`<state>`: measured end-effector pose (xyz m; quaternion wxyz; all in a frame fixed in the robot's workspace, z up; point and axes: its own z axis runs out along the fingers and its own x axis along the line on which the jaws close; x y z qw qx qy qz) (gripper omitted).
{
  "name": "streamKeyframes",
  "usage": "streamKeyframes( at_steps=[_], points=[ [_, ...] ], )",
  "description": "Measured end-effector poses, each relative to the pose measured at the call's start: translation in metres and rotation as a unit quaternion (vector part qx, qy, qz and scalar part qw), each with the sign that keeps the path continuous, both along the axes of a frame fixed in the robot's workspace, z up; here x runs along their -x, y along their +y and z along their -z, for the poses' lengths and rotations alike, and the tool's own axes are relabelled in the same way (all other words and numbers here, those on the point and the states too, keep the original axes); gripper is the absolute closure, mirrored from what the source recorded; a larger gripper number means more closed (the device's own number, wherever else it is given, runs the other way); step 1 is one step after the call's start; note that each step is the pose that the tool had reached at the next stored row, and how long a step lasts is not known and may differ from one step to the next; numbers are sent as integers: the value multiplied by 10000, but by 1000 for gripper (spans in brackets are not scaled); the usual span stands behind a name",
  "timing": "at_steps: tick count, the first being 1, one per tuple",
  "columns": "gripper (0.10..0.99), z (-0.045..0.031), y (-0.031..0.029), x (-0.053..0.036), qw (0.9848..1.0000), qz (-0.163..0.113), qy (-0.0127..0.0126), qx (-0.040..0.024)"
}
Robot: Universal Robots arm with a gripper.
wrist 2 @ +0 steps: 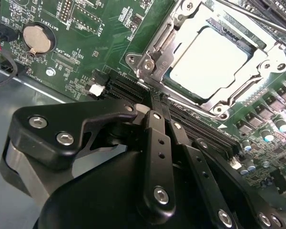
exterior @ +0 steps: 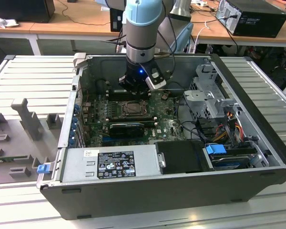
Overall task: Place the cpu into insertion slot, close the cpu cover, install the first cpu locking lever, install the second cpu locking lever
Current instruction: 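Install the first cpu locking lever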
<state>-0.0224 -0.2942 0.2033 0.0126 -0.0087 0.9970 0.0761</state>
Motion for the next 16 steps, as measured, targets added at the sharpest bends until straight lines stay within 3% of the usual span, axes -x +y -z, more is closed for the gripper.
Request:
streamKeyframes(
  at_steps=[8, 12, 16],
  points=[
    [980, 9, 1, -3, 10000, 0, -2, 38],
    [980, -9, 0, -6, 10000, 0, 10, 61],
    [980, -2, -1, -11, 9998, 0, 12, 180]
  ],
)
